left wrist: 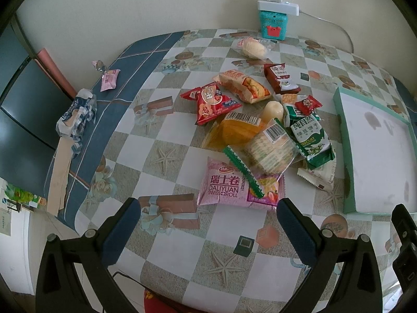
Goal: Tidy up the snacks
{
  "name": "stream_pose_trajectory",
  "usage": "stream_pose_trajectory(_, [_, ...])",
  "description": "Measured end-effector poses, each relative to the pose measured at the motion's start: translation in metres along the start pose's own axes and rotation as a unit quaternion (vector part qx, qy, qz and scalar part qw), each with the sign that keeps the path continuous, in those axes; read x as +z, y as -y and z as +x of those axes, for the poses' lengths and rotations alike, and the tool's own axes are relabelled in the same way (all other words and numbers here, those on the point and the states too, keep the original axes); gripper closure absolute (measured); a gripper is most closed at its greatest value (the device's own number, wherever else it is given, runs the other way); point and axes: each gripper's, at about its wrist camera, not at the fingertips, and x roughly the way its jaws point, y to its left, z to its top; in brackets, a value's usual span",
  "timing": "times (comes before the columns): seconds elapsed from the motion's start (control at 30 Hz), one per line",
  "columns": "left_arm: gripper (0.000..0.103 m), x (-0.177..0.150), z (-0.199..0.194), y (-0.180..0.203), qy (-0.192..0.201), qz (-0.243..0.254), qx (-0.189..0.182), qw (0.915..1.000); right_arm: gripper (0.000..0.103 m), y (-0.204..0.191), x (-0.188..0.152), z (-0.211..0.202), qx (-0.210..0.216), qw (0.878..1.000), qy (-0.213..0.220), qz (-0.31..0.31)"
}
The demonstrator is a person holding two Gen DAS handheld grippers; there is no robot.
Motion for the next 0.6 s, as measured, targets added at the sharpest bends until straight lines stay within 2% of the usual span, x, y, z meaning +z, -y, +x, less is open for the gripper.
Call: stream_pose_trajectory(0.6, [0.0, 0.002, 0.0004, -0.0008, -0.004, -0.001, 0.0, 1.0, 0.0, 0.0001, -0.0004, 0.0008, 0.0, 1.0, -0.001, 0.0])
